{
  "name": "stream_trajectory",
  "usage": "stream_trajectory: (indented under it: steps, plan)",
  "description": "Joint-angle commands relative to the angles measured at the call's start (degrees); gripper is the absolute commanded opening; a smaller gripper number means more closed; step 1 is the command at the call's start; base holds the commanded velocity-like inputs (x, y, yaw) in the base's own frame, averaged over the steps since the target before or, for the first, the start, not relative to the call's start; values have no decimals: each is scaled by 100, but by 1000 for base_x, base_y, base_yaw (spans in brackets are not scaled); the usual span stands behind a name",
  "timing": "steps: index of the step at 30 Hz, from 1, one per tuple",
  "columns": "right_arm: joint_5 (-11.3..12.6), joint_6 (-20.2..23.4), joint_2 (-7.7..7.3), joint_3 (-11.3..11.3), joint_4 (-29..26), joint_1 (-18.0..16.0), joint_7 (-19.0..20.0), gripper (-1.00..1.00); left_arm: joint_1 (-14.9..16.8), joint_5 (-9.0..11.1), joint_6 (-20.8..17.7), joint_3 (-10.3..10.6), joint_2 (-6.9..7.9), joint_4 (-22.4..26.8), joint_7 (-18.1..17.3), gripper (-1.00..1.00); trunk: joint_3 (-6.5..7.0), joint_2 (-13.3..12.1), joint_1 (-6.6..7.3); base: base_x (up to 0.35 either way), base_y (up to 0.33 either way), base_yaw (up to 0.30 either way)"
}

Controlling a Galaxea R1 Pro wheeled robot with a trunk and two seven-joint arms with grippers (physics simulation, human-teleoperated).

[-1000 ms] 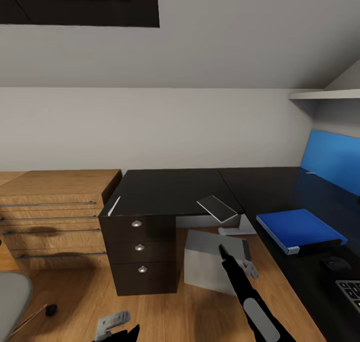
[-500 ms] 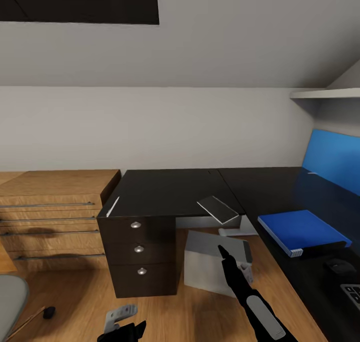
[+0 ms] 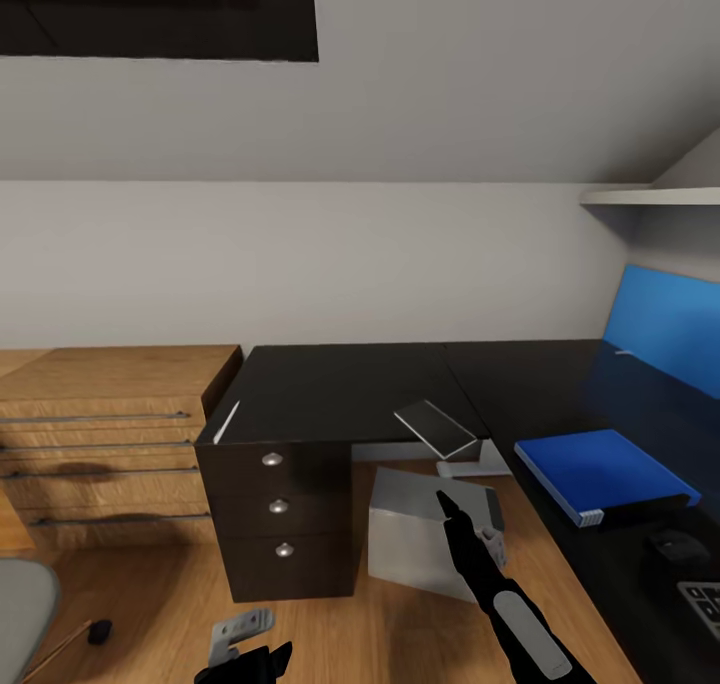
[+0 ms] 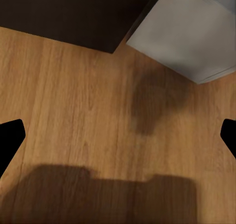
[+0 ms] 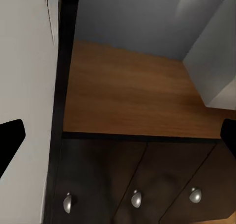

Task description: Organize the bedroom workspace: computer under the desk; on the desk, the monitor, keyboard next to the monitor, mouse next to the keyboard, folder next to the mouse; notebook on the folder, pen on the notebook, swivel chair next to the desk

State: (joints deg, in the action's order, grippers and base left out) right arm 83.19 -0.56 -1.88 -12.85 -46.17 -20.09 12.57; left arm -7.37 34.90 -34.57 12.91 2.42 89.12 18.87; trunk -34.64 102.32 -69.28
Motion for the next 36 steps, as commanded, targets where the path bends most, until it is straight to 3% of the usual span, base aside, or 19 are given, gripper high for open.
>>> stream_trajectory:
  steps: [1,13,19,25,36]
  plan:
    - [62,-6,-23,-19,2,-4,19,100,2,60,-6,10,4,9,56,100,14,-39,23,0,0,0]
    - [66,-13,-104,-19,-31,-3,24,100,6,60,2,10,4,9,56,100,14,-39,23,42,0,0]
    - [66,-22,-110,-32,-357,10,20,100,7,60,-5,3,4,-21,56,100,14,-39,23,68,0,0]
    - [60,-23,-111,-32,-422,13,18,100,7,59,-2,4,3,-221,63,100,122,-280,155,5,0,0]
    - [68,-8,-208,-25,-420,14,13,100,7,37,4,-1,-1,-404,56,100,122,-280,155,0,0,0]
